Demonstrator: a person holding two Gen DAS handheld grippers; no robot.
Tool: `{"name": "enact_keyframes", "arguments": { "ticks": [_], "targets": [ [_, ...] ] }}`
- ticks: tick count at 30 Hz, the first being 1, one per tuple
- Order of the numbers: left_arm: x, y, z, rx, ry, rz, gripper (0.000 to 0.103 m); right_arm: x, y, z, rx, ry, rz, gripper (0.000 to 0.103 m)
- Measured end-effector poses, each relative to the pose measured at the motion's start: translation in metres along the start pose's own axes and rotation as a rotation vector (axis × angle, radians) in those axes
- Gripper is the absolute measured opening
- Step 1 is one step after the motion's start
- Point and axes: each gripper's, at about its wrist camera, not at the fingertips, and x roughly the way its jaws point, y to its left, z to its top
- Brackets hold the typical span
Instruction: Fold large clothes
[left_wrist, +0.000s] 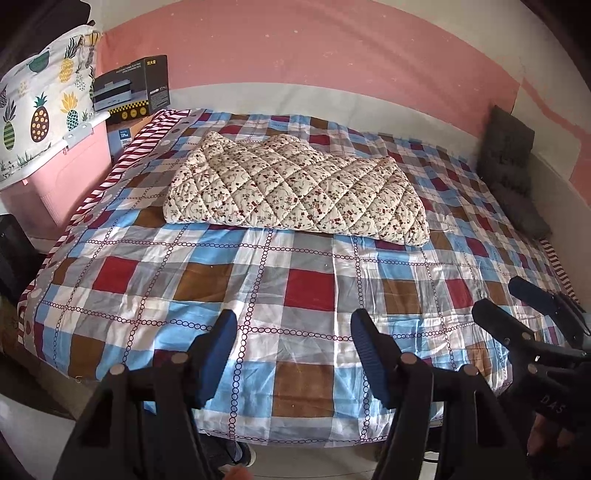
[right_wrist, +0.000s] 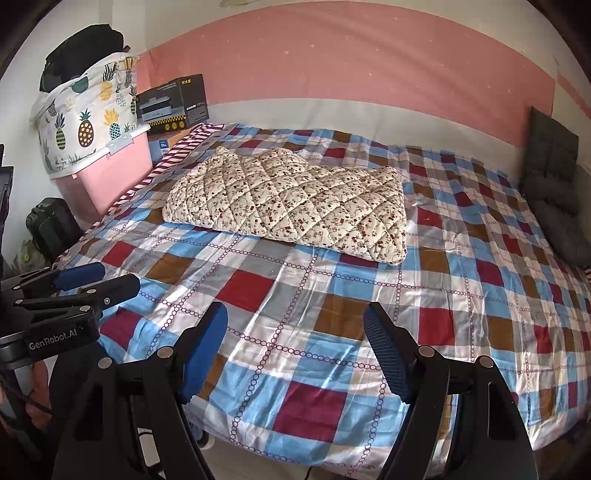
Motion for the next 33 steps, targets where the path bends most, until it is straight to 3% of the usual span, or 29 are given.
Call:
{"name": "enact_keyframes", "arguments": {
  "ticks": [33],
  "targets": [
    [0.0021,-0.0011,-0.0056,-0.008,0.015,0.048,0.066,0.0014,0.0010,-0.0033,-0.004,0.008,-0.004,0.076]
  ]
}}
